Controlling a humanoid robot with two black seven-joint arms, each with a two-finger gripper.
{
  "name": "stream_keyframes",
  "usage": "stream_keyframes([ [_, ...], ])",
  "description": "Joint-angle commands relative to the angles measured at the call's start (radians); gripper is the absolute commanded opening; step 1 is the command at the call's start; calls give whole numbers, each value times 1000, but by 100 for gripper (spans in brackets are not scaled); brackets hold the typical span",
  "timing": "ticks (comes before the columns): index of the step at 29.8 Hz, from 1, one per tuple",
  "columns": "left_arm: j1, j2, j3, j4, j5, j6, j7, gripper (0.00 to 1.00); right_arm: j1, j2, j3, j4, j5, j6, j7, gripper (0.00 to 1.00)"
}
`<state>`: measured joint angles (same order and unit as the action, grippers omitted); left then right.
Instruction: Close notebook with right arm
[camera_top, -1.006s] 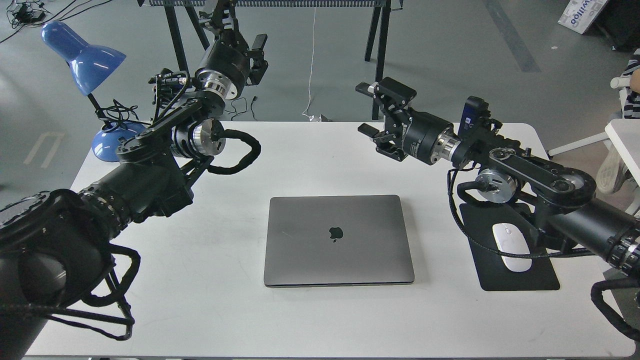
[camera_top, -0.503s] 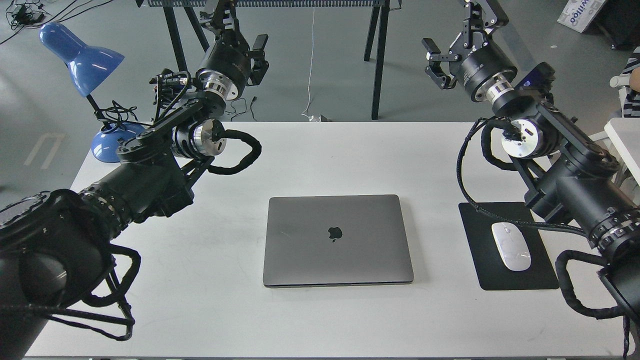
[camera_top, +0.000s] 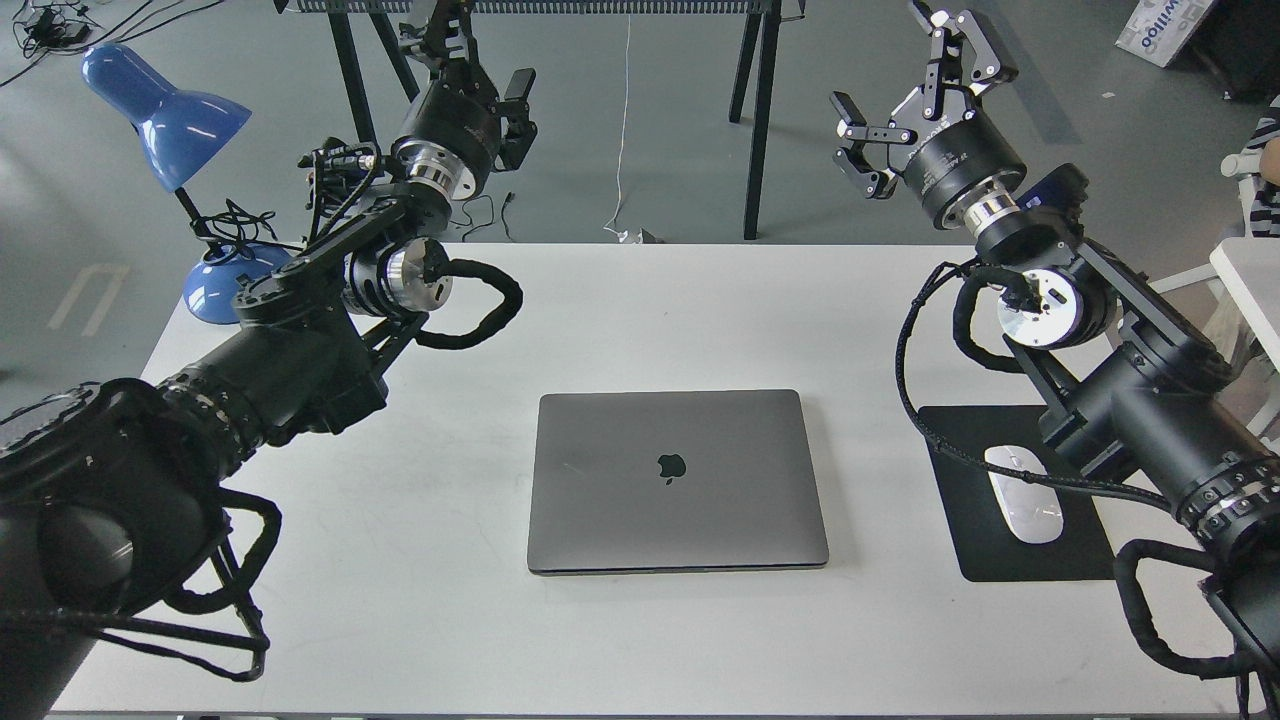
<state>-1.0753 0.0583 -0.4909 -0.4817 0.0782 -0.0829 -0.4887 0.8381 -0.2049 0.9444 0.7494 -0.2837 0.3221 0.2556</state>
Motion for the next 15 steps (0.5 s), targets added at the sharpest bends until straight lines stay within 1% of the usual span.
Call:
stream_keyframes([
  [1,0,0,0,0,0,0,0,100,1,1,8,1,0,-5,1,100],
  [5,0,0,0,0,0,0,0,100,-1,7,40,1,0,-9,1,100],
  [15,0,0,-2,0,0,0,0,100,-2,10,45,1,1,-9,1,100],
])
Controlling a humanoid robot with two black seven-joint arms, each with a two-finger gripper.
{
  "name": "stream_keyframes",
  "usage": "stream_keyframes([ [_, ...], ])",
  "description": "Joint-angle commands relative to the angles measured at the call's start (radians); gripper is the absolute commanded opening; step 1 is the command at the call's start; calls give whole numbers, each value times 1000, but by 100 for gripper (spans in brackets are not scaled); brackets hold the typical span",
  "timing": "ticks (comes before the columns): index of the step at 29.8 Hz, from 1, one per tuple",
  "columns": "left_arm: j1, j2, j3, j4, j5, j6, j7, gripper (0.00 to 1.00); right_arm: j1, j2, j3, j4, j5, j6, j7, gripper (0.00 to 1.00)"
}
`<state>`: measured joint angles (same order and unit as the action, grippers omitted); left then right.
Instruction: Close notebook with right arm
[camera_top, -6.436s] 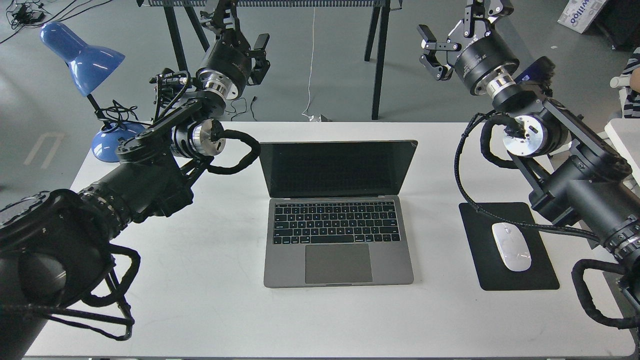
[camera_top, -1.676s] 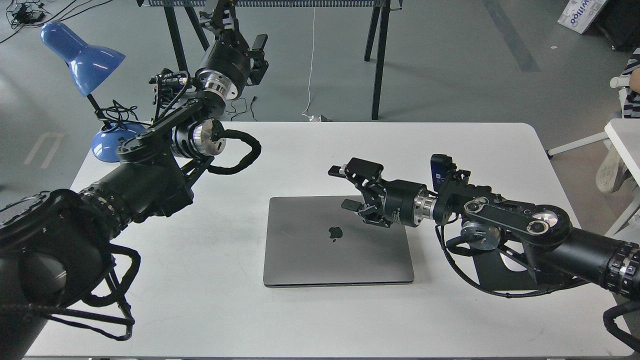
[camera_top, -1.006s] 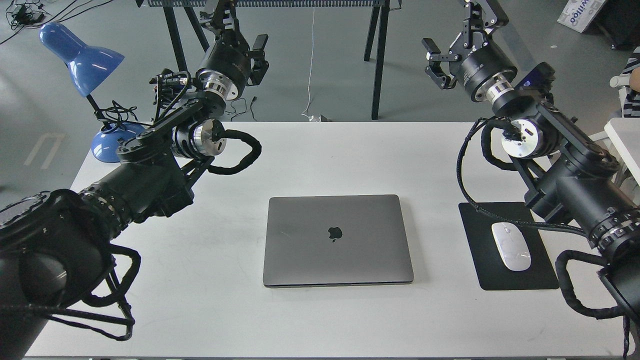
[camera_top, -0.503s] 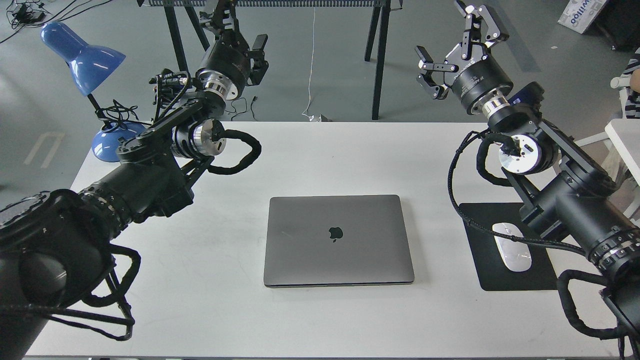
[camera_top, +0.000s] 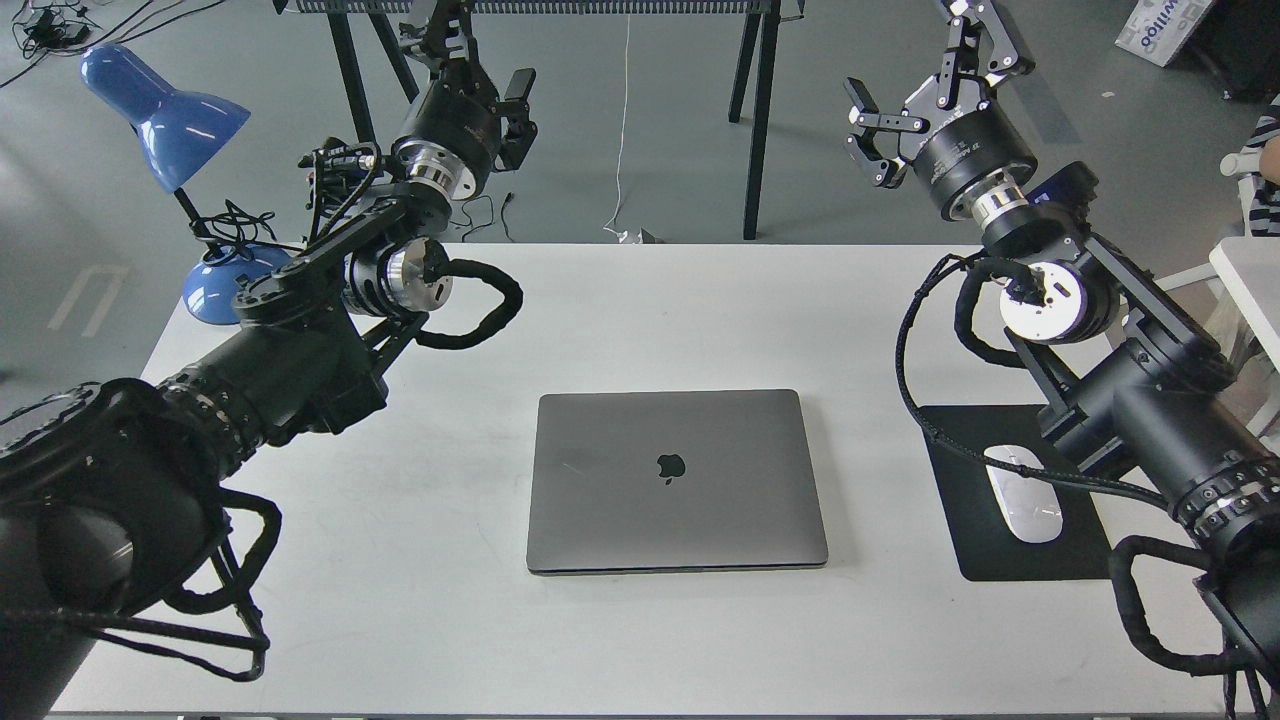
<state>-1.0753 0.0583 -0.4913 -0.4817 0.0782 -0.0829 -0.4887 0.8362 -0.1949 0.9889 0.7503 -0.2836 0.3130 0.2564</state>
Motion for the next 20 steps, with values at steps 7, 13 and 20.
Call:
stream_keyframes([
  [7,0,0,-1,0,0,0,0,100,0,2,2,0,1,0,1,100],
  [13,0,0,-1,0,0,0,0,100,-2,2,2,0,1,0,1,100],
  [20,0,0,-1,0,0,0,0,100,0,3,2,0,0,-2,1,100],
])
